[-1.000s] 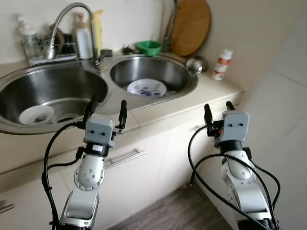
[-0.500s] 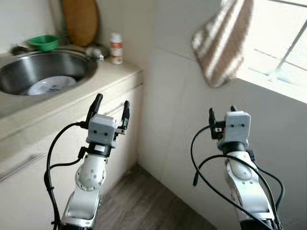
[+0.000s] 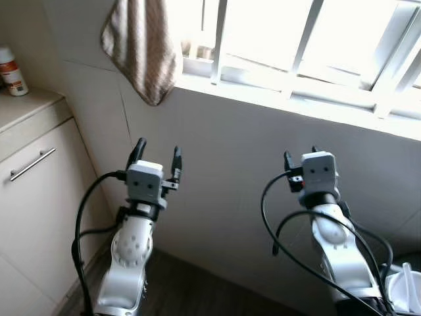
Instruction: Kitchen organization
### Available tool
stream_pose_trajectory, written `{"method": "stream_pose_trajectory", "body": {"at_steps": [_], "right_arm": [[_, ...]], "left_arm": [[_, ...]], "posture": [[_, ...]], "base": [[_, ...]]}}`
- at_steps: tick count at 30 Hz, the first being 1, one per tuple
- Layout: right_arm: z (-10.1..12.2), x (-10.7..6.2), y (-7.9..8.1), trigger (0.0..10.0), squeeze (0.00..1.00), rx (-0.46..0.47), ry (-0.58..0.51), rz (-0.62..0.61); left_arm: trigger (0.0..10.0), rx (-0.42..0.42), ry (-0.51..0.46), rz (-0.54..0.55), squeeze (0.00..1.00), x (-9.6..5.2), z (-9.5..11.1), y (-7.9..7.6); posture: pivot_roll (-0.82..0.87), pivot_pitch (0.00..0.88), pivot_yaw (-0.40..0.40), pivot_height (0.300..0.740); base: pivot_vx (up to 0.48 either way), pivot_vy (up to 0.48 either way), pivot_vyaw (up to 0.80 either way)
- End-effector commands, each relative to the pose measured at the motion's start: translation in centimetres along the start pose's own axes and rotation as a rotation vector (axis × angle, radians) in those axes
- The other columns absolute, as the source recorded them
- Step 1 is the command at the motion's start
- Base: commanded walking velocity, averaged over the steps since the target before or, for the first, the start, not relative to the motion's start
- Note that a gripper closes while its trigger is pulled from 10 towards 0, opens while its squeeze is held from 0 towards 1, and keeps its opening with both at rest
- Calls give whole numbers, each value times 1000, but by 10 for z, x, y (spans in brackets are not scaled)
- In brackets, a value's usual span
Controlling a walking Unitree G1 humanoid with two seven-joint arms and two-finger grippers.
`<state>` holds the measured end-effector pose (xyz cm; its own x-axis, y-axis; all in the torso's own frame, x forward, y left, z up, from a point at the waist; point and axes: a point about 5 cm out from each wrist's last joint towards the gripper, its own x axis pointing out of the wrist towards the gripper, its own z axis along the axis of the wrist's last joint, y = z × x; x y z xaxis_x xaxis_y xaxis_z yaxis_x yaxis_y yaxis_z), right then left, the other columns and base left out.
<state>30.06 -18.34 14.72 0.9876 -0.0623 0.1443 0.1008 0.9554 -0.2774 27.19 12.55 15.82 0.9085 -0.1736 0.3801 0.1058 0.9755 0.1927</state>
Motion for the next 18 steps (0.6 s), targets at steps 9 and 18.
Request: {"method": "stream_pose_trajectory", "body": {"at_steps": [9, 18], "right_arm": [[5, 2, 5, 10000, 0, -31, -22, 27], [3, 2, 8, 10000, 0, -114, -32, 50]], "left_arm": [[10000, -4, -18, 9, 0, 1, 3, 6], [10000, 17, -24, -5, 0, 1, 3, 5]], "posture": [[0, 0, -46, 740], [3, 0, -47, 740]], "base": [[0, 477, -800], [0, 0, -800]]}}
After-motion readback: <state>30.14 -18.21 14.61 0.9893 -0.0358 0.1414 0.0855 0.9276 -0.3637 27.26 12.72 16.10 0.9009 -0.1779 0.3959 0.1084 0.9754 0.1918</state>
